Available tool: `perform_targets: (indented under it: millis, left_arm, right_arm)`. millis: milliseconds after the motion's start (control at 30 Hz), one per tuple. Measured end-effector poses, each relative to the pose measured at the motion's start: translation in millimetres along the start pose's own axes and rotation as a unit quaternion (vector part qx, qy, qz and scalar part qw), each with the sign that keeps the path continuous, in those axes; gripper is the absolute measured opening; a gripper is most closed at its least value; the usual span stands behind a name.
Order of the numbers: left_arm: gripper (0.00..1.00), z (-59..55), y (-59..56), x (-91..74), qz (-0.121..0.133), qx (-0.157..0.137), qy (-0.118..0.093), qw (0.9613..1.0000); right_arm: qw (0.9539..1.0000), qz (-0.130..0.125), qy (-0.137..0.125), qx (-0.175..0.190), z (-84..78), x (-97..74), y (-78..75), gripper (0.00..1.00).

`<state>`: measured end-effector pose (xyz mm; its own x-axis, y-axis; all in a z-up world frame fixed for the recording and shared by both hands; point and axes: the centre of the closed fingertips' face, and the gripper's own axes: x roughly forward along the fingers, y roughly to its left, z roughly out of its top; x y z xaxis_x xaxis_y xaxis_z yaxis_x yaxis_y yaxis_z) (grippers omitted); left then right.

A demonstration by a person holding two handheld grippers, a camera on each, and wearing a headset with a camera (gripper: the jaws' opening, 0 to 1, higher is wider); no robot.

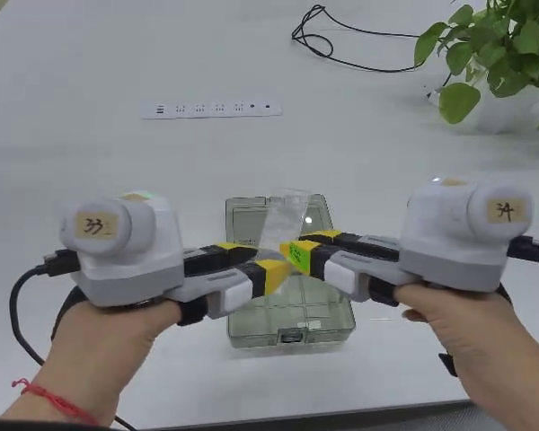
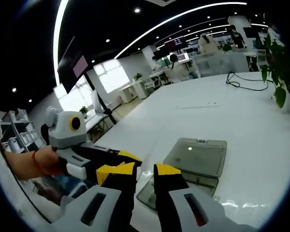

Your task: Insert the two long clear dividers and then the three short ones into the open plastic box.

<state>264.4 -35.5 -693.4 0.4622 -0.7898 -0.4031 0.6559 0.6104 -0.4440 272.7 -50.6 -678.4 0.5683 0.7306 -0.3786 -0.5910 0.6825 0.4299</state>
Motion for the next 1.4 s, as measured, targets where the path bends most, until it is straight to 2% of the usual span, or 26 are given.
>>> perform_targets:
  millis: [167,233,300,367,400,500,700,967,1133,1267,1333,1400]
  left_arm:
    - [0.30,-0.2,-0.3,0.3,0.000,0.002,0.001,1.0000]
    - [0.30,-0.5,0.5,1.5,0.001,0.003,0.001,1.0000]
    - [0.31,0.3,-1.5,2.4,-0.003,0.004,-0.003,1.0000]
    - [0.27,-3.1,-0.3,2.1,0.002,0.001,0.004,1.0000]
    - [0.26,-1.9,-1.0,2.6,-0.001,0.005,-0.001,1.0000]
    - [0.28,-2.3,-2.6,2.2,-0.008,-0.005,-0.003,0.9999]
    - [0.32,-2.0,-2.9,1.7,-0.009,0.005,-0.003,0.9999]
    - [0.39,-9.6,2.3,-3.8,-0.011,0.028,0.007,0.9995]
    - [0.45,-14.9,7.4,-10.2,-0.014,0.058,0.013,0.9981]
    - [0.51,-18.1,10.0,-14.6,-0.018,0.067,0.015,0.9975]
    - [0.54,-20.3,12.2,-17.0,-0.018,0.085,0.018,0.9961]
    - [0.57,-22.2,13.0,-18.9,-0.022,0.090,0.019,0.9956]
  right_arm:
    - [0.9997,-0.006,-0.001,0.022,0.1,0.5,-1.7,0.09]
    - [0.9988,-0.013,-0.001,0.046,-0.5,0.8,-2.3,0.08]
    - [0.9988,-0.014,-0.001,0.047,-0.5,1.1,-2.3,0.07]
    - [0.9985,-0.017,-0.001,0.052,-0.1,0.9,-2.9,0.07]
    - [0.9985,-0.016,0.000,0.052,-0.5,1.0,-2.9,0.07]
    - [0.9982,-0.018,0.001,0.057,-1.0,0.4,-3.6,0.07]
    - [0.9977,-0.019,0.002,0.065,0.9,-0.4,-5.0,0.07]
    - [0.9972,-0.032,0.006,0.066,6.4,-4.3,-14.7,0.07]
    - [0.9964,-0.048,0.014,0.068,7.4,-7.5,-25.9,0.07]
    - [0.9958,-0.060,0.025,0.065,7.3,-10.5,-33.8,0.07]
    - [0.9947,-0.067,0.033,0.070,6.5,-11.9,-35.7,0.07]
    - [0.9938,-0.074,0.041,0.073,4.9,-13.1,-37.0,0.07]
